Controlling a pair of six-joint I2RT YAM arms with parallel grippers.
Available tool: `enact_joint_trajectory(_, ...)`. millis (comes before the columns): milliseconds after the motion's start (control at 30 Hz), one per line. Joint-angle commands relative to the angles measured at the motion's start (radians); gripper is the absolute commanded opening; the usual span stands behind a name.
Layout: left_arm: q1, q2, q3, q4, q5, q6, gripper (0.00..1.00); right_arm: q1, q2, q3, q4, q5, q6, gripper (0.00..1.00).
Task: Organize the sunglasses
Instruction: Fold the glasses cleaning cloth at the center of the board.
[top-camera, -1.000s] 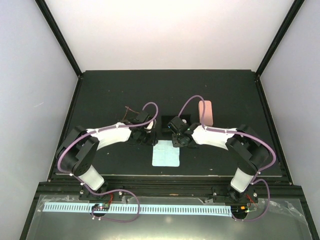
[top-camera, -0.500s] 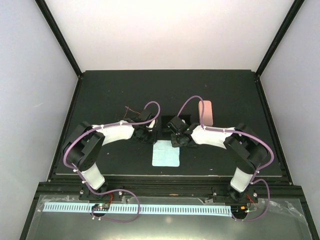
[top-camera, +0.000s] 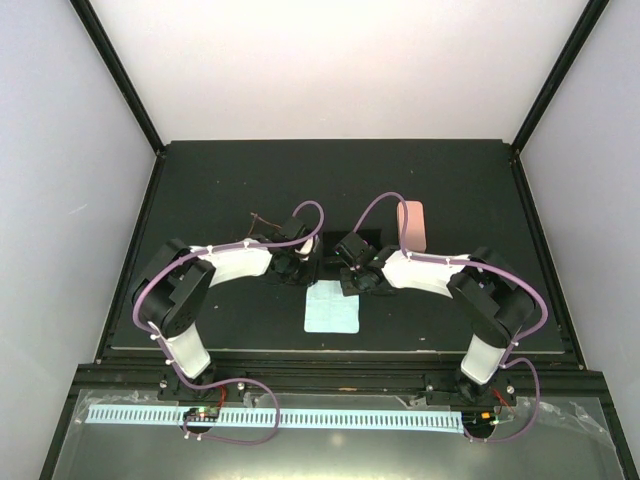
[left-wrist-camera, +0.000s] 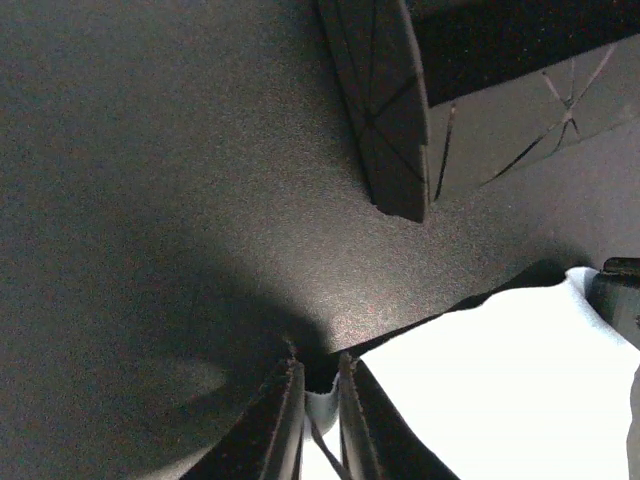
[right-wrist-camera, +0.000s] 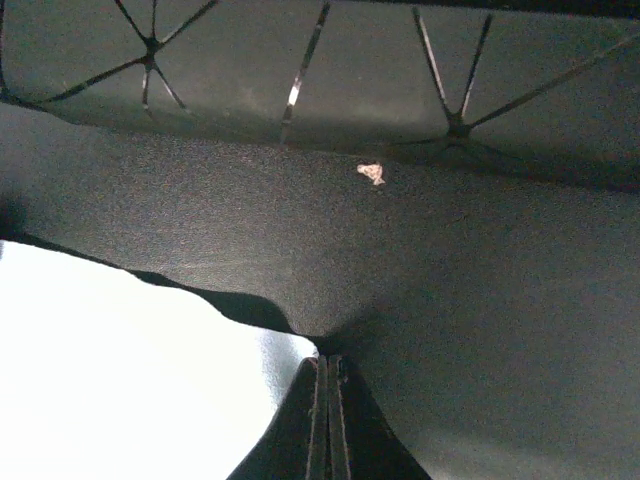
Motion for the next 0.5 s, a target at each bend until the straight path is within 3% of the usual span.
enact_joint_trajectory(0, -0.001, 0.040, -0.009, -0.041, 0.008, 0.017, 0.10, -0.003, 0.017, 0.014, -0.006, -0.009, -0.008, 0.01)
enact_joint_trajectory(100, -0.001, 0.037, -0.008, -0.040, 0.005, 0.023, 0.02, -0.003, 0.013, 0.018, -0.003, -0.006, -0.009, 0.01)
enact_joint_trajectory(467, -0.001, -0.094, -0.001, -0.079, 0.003, 0.061, 0.02, -0.004, -0.088, 0.003, -0.001, -0.008, -0.023, 0.01)
